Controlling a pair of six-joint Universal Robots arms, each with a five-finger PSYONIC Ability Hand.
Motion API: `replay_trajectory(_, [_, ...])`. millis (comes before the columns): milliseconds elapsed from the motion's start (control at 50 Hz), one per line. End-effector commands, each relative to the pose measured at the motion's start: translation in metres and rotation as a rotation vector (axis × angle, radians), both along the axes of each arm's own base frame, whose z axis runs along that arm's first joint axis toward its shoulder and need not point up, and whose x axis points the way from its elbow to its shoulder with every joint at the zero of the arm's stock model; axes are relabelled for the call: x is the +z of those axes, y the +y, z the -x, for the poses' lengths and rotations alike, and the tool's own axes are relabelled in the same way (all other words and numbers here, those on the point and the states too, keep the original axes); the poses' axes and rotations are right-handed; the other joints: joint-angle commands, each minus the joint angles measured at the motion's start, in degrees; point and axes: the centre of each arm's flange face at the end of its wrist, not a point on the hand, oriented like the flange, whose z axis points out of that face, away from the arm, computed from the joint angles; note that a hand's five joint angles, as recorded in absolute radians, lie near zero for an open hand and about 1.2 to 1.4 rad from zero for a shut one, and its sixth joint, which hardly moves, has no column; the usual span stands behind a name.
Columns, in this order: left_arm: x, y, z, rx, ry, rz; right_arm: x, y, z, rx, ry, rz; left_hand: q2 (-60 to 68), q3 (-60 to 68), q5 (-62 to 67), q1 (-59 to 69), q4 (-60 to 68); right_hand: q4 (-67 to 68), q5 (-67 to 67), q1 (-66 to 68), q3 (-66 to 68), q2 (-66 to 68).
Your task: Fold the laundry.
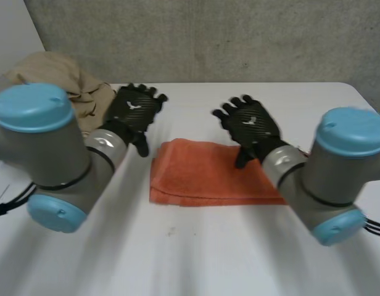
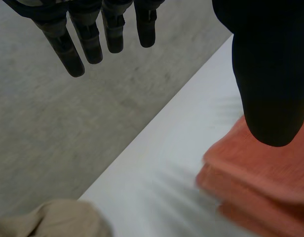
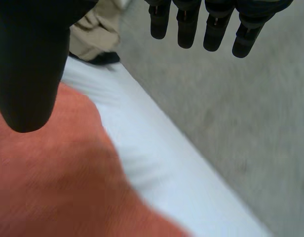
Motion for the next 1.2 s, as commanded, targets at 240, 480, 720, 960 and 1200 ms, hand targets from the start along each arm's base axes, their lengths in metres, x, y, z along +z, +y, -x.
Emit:
replay_trajectory(240, [-0.051,0.014,0.048,-0.075,-0.030,-0.087,-0.068,-0.023,0.086,-0.227,0.273,-0.191,-2.0,-2.1,-2.8,-1.4,-1.6,65.5,65.1,64.8,65.7,65.4])
replay_trajectory(480, [-0.007,-0.004,0.008,0.027,0.017,-0.025,0.013,-0.025,0.025,-0.120,0.128,0.222,-2.0,-2.1,-2.8,-1.4,-1.6,67.9,67.5,67.2,68.1,67.8])
replay_trajectory(720, [0.006,-0.016,-0.037,0.140,0.055,-0.026,-0.046,0.071,-0.081,0.613,0.061,0.100,-2.0,-2.1,-2.8,-1.4,-1.6,67.9,67.5,67.2,68.1,67.8])
replay_trajectory(960, [0.003,-0.020,-0.035,0.140,0.111,-0.056,-0.015,0.024,-0.073,0.179,-0.125,-0.058,-2.0,-2.1,-2.8,-1.4,-1.6,-2.1,-2.5,-2.8,-1.9,-2.2])
replay_trajectory(1200, [-0.007,0.003,0.035,-0.056,0.243,-0.155,0.016,-0.020,-0.015,-0.051,-0.319,-0.314,-1.4,-1.6,-2.2,-0.8,-1.1,-2.1,-2.5,-2.8,-1.9,-2.2])
